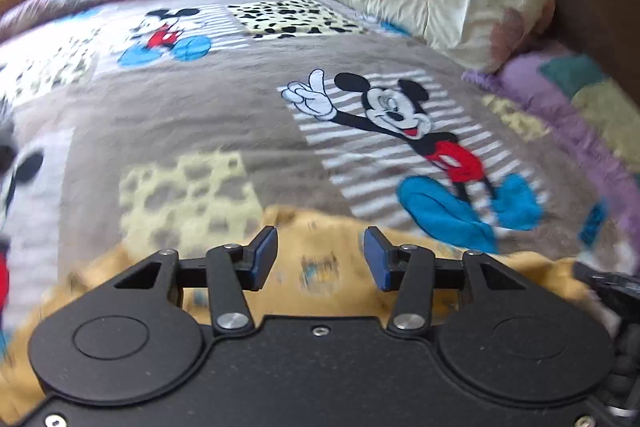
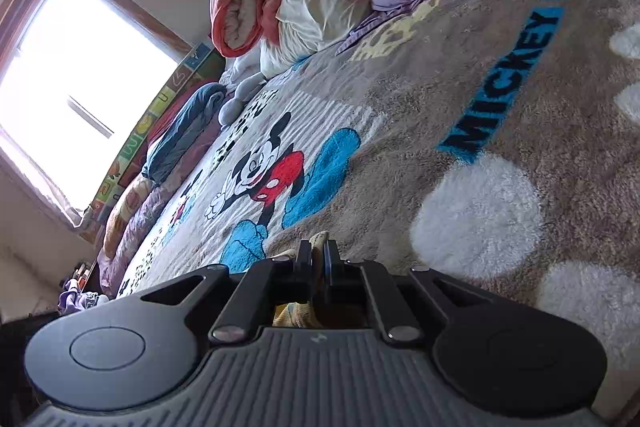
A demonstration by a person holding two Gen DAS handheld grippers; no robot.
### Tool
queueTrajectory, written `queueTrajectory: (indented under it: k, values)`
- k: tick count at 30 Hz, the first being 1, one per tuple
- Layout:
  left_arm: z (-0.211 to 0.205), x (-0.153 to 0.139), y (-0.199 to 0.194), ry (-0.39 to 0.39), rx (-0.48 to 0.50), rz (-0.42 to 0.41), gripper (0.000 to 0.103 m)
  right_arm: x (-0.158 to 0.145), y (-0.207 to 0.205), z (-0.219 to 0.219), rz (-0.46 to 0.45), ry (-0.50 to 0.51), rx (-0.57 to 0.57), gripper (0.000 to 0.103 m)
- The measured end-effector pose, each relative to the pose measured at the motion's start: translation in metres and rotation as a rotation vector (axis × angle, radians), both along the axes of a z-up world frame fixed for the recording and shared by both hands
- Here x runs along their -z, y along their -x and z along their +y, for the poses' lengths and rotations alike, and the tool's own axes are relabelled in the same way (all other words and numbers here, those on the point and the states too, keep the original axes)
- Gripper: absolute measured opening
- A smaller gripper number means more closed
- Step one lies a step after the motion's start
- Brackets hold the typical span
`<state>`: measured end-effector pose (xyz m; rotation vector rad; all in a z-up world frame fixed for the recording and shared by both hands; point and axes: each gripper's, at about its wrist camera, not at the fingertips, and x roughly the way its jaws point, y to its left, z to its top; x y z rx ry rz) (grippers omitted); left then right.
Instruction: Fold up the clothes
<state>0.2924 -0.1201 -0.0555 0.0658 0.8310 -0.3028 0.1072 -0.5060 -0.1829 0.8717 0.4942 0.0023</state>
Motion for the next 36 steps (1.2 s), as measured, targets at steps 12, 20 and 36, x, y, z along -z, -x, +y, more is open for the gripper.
queueTrajectory:
  k: [12, 20, 36]
  values:
    - [-0.039, 0.071, 0.000, -0.089, 0.131, 0.140, 0.020, 0.000, 0.000, -0.003, -0.037, -0.048, -0.017, 0.008]
    - [-0.034, 0.058, 0.008, -0.072, 0.136, 0.118, 0.020, 0.003, -0.003, -0.002, -0.029, -0.068, -0.026, 0.008]
    - [-0.017, 0.048, -0.045, 0.145, -0.029, 0.119, 0.005, 0.003, -0.004, 0.000, -0.043, -0.077, -0.047, 0.008]
